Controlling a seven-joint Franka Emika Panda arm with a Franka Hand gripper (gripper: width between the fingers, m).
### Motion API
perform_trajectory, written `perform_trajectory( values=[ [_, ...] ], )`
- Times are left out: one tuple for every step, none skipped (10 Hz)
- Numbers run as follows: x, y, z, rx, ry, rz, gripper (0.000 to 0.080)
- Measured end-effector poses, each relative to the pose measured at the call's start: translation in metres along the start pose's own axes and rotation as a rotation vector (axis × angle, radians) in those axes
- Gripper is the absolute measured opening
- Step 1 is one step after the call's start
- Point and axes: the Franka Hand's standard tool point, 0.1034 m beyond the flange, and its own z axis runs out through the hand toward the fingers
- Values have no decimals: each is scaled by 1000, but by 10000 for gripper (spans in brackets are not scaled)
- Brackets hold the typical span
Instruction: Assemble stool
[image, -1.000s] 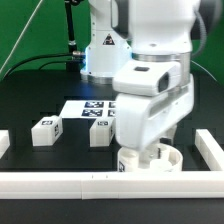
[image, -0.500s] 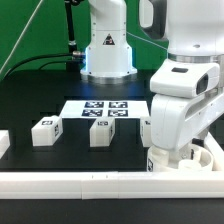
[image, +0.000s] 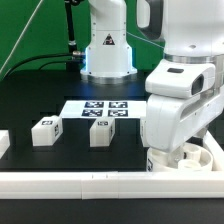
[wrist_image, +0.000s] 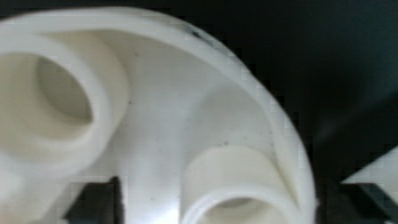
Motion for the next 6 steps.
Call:
perform_trajectory(
  values=[
    [-1,1,0,-1,-1,2,629],
    [-1,1,0,-1,-1,2,643],
    [-1,2,0,-1,-1,3,643],
    [-1,2,0,-1,-1,3,643],
    [-1,2,0,-1,-1,3,649],
    [-1,2,0,-1,-1,3,649]
  ],
)
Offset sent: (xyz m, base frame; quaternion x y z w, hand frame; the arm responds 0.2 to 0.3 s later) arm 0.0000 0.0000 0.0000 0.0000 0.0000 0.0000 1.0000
